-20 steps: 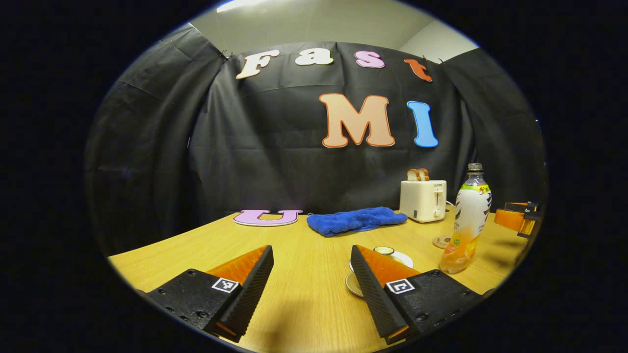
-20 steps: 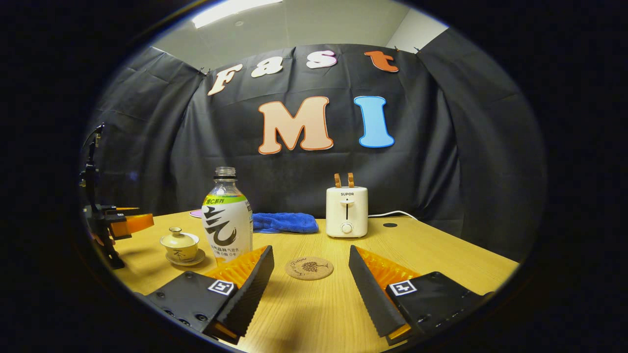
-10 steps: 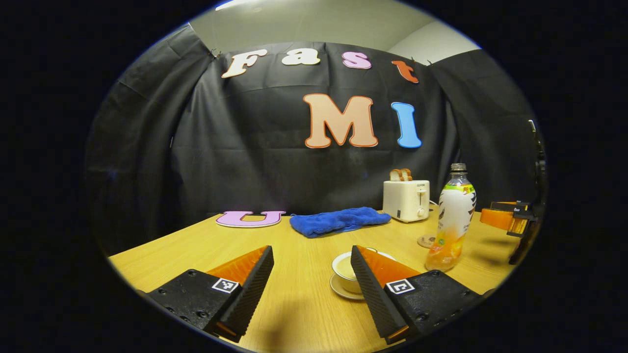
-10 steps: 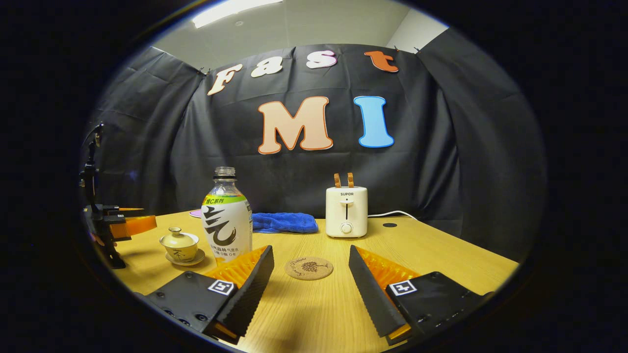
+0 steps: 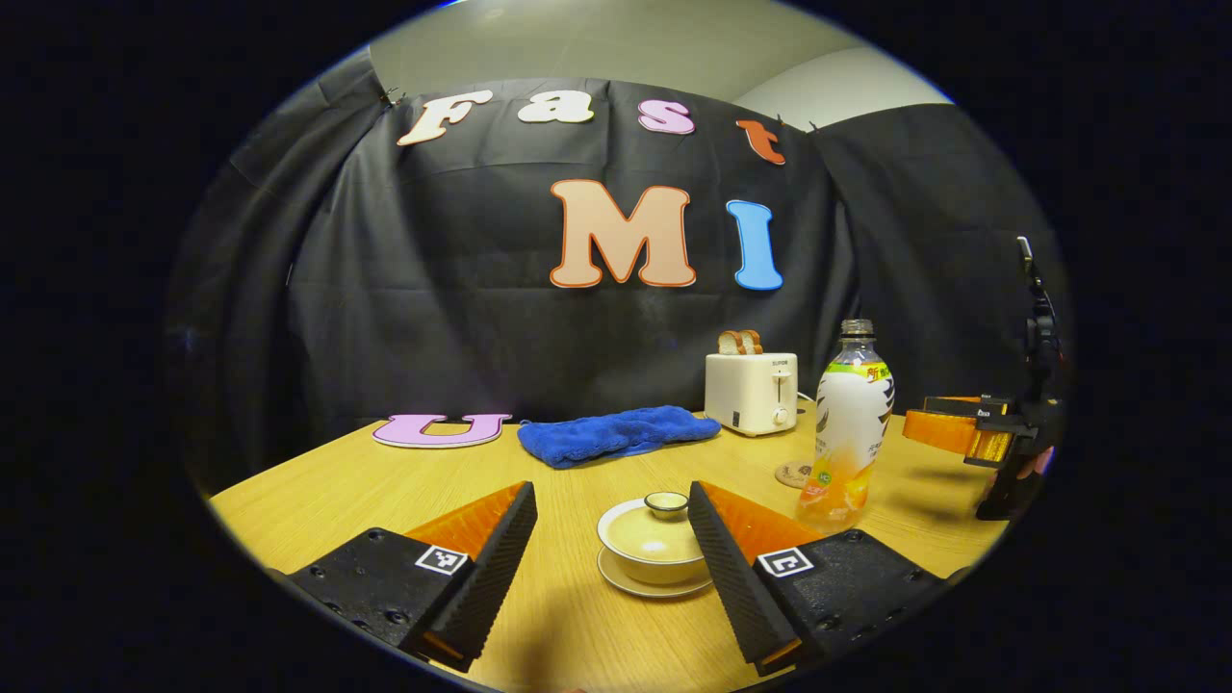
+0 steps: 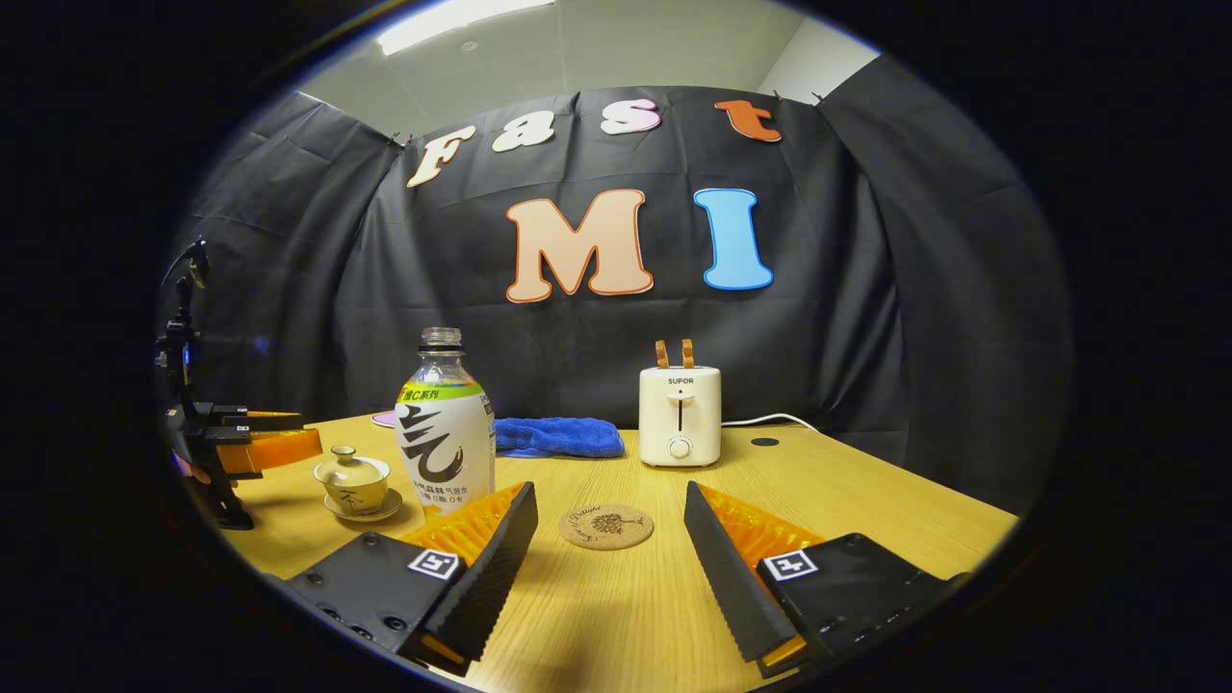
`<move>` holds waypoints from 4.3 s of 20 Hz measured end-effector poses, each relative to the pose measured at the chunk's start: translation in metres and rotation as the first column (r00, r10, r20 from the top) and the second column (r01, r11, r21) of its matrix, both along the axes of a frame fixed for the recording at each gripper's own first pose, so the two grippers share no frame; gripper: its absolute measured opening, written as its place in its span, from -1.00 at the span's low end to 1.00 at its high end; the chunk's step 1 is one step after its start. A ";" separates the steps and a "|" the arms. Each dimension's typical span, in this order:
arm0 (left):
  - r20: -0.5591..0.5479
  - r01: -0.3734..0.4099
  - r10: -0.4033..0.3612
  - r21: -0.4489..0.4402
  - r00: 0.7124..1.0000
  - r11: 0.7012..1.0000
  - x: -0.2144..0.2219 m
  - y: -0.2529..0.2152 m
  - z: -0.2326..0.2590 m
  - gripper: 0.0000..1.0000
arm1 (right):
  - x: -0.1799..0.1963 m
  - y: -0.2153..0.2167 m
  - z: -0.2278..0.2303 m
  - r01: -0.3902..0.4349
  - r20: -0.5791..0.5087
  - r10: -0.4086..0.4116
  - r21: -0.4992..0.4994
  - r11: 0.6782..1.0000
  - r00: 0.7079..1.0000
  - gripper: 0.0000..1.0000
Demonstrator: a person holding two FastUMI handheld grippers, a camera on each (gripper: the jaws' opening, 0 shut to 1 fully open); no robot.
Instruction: Open the teacup lid with one hand, grasp the water bottle and pour water into the teacup with the other hand; after pouring, place the water bottle on the coaster and then close the teacup lid.
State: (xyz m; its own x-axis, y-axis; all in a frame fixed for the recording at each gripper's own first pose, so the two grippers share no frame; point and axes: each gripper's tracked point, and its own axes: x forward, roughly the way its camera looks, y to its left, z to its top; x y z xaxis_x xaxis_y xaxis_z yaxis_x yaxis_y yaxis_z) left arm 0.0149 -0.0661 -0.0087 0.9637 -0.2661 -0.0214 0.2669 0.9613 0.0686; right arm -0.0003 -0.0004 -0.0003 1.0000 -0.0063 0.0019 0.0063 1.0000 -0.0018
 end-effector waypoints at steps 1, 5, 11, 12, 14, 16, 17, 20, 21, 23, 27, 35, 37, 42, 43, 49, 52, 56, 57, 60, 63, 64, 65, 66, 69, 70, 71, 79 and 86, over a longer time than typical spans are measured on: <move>0.000 0.014 -0.014 -0.002 1.000 1.000 0.002 -0.004 0.000 0.86 | 0.000 0.000 -0.001 0.000 0.000 0.000 0.000 1.000 1.000 0.89; -0.007 0.047 -0.047 -0.003 0.999 0.999 0.007 -0.014 -0.001 0.80 | 0.000 0.000 0.000 0.000 0.000 0.000 0.000 1.000 1.000 0.95; -0.070 0.096 -0.094 0.033 0.993 0.995 0.015 -0.028 -0.014 0.63 | 0.000 0.000 -0.001 0.000 0.001 0.000 0.000 1.000 1.000 0.94; -0.076 0.095 -0.093 0.034 0.993 0.995 0.018 -0.029 -0.014 0.58 | 0.000 0.000 0.000 0.000 0.001 0.000 0.000 1.000 1.000 0.90; -0.082 0.099 -0.097 0.030 0.992 0.995 0.022 -0.032 -0.015 0.39 | 0.000 0.000 0.000 0.000 0.001 0.000 0.000 1.000 1.000 0.89; -0.093 0.103 -0.099 0.032 0.991 0.994 0.022 -0.033 -0.018 0.28 | 0.001 0.001 0.000 0.000 0.001 0.000 0.000 1.000 1.000 0.94; -0.100 0.108 -0.104 0.035 0.990 0.994 0.023 -0.034 -0.019 0.27 | 0.000 0.000 -0.001 0.000 0.001 0.000 0.000 1.000 1.000 0.95; -0.123 0.119 -0.113 0.047 0.986 0.992 0.026 -0.038 -0.023 0.17 | 0.000 0.000 -0.001 0.000 0.001 0.000 0.000 1.000 1.000 0.89; -0.129 0.120 -0.113 0.049 0.985 0.992 0.027 -0.039 -0.024 0.12 | 0.000 0.000 -0.001 0.000 0.001 0.000 0.000 1.000 1.000 0.89; -0.141 0.118 -0.110 0.054 0.984 0.991 0.028 -0.039 -0.026 -0.02 | 0.000 0.000 -0.001 0.000 0.001 0.000 0.000 1.000 1.000 0.89; -0.139 0.112 -0.104 0.053 0.985 0.992 0.029 -0.038 -0.024 -0.36 | 0.000 0.000 -0.001 0.000 0.002 0.000 0.000 1.000 1.000 0.95; -0.113 0.094 -0.090 0.039 0.990 0.995 0.029 -0.033 -0.020 -0.44 | 0.000 0.000 -0.001 -0.001 0.002 0.001 -0.001 1.000 1.000 0.94; -0.098 0.081 -0.078 0.027 0.992 0.996 0.029 -0.030 -0.017 -0.45 | 0.001 0.001 -0.001 -0.004 0.002 0.004 0.000 1.000 1.000 0.95; -0.062 0.064 -0.064 0.009 0.996 0.998 0.028 -0.028 -0.012 -0.44 | -0.001 0.018 -0.001 -0.086 -0.003 0.086 0.003 0.996 0.996 0.90; -0.053 0.061 -0.061 0.005 0.997 0.998 0.027 -0.027 -0.009 -0.44 | -0.002 0.025 -0.002 -0.124 -0.004 0.124 0.005 0.992 0.992 0.94; -0.018 0.057 -0.057 -0.003 0.998 0.998 0.025 -0.024 -0.005 -0.44 | -0.018 0.062 -0.005 -0.353 -0.014 0.353 0.016 0.935 0.935 0.87; -0.003 0.036 -0.036 -0.004 0.999 0.999 0.025 -0.018 -0.002 -0.45 | -0.018 0.064 -0.003 -0.363 -0.016 0.364 0.017 0.931 0.931 0.88; 0.003 -0.053 0.053 0.000 0.999 0.999 0.027 0.005 -0.001 -0.44 | -0.015 0.078 -0.010 -0.426 -0.049 0.427 0.024 0.904 0.903 0.87; 0.007 -0.075 0.075 -0.001 0.997 0.997 0.027 0.011 0.000 -0.45 | -0.012 0.080 -0.014 -0.429 -0.068 0.430 0.025 0.903 0.900 0.94; 0.007 -0.140 0.140 0.003 0.990 0.990 0.028 0.030 0.000 -0.44 | -0.004 0.090 -0.022 -0.437 -0.115 0.436 0.019 0.899 0.893 0.95; 0.011 -0.190 0.190 0.004 0.982 0.982 0.028 0.050 0.002 -0.45 | 0.006 0.094 -0.032 -0.422 -0.173 0.418 0.014 0.907 0.892 0.95; 0.013 -0.204 0.204 0.005 0.979 0.979 0.028 0.056 0.002 -0.45 | 0.010 0.095 -0.035 -0.413 -0.187 0.408 0.015 0.911 0.894 0.89; 0.014 -0.218 0.217 0.004 0.976 0.976 0.029 0.063 0.003 -0.45 | 0.012 0.095 -0.036 -0.406 -0.198 0.401 0.014 0.914 0.895 0.89; 0.014 -0.229 0.228 0.005 0.973 0.974 0.028 0.069 0.003 -0.44 | 0.015 0.098 -0.038 -0.405 -0.206 0.399 0.012 0.914 0.894 0.96; 0.017 -0.271 0.271 0.008 0.962 0.963 0.029 0.087 0.004 -0.45 | 0.027 0.108 -0.042 -0.410 -0.231 0.401 0.010 0.912 0.886 0.89; 0.019 -0.288 0.288 0.009 0.957 0.958 0.029 0.092 0.004 -0.45 | 0.030 0.110 -0.041 -0.408 -0.235 0.399 0.010 0.913 0.886 0.95; 0.021 -0.302 0.302 0.009 0.953 0.953 0.028 0.097 0.005 -0.45 | 0.034 0.112 -0.043 -0.406 -0.239 0.396 0.010 0.914 0.887 0.95; 0.024 -0.349 0.349 0.009 0.937 0.937 0.028 0.119 0.007 -0.45 | 0.063 0.128 -0.052 -0.364 -0.273 0.351 0.004 0.931 0.896 0.92; 0.023 -0.355 0.354 0.009 0.935 0.935 0.028 0.122 0.007 -0.45 | 0.071 0.127 -0.052 -0.296 -0.275 0.282 -0.007 0.955 0.919 0.28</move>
State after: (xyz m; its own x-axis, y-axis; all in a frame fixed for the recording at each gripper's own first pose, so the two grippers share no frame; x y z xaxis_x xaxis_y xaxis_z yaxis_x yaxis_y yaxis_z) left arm 0.0432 0.0560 -0.0015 0.9956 0.0932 -0.0017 -0.0927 0.9922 0.0836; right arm 0.0706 0.1269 -0.0521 0.9213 0.2765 -0.2733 -0.2904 0.9568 -0.0108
